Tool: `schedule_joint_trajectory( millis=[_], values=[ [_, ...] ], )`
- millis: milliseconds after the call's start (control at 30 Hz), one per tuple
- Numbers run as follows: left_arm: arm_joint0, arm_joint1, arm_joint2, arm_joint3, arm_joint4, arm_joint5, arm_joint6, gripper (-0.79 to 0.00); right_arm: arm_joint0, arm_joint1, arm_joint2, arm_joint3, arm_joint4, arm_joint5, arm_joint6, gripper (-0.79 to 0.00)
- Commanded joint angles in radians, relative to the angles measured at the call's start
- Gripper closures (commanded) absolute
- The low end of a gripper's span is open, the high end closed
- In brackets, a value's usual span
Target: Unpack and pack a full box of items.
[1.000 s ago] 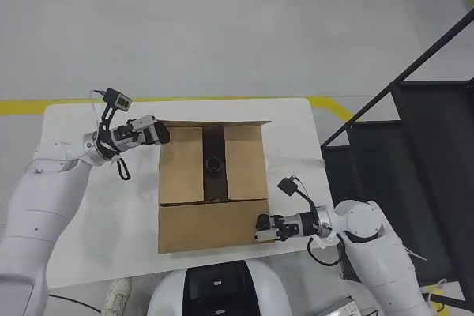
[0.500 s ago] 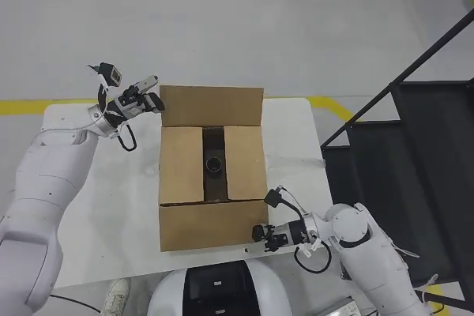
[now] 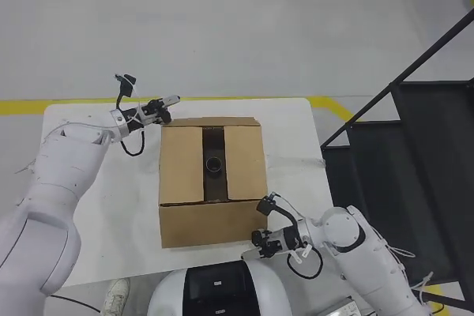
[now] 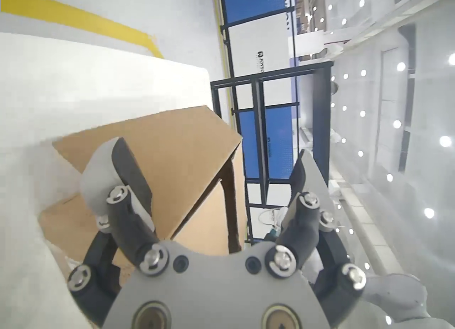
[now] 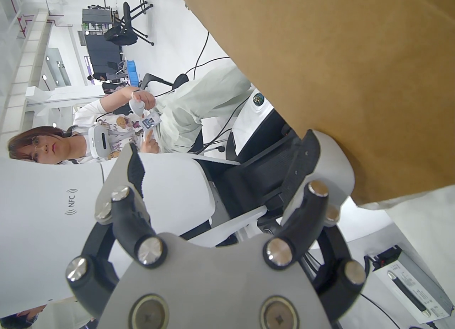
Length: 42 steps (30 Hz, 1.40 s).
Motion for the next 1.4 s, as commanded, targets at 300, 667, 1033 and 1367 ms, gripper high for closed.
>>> schedule_joint_trajectory(
  millis=[300, 667, 1033, 1367],
  values=[
    [-0.022, 0.018, -0.123, 0.047, -0.203, -0.133, -0.116, -0.785, 0.007, 0.008, 0.010, -0.033, 0.242, 0.026, -0.026, -0.785],
    [0.122, 0.141, -0.303, -0.156, -0.378, -0.100, -0.266, -0.785, 0.079, -0.010, -0.039, -0.175, 0.264, 0.281, -0.390, -0.785],
    [0.453, 0.270, -0.516, -0.540, -0.398, -0.021, -0.345, -0.785, 0.318, -0.069, -0.333, -0.051, 0.024, 0.468, -0.643, -0.785],
    [0.453, 0.270, -0.516, -0.540, -0.398, -0.021, -0.345, -0.785, 0.344, -0.078, -0.355, -0.023, 0.012, 0.472, -0.672, -0.785]
  ],
)
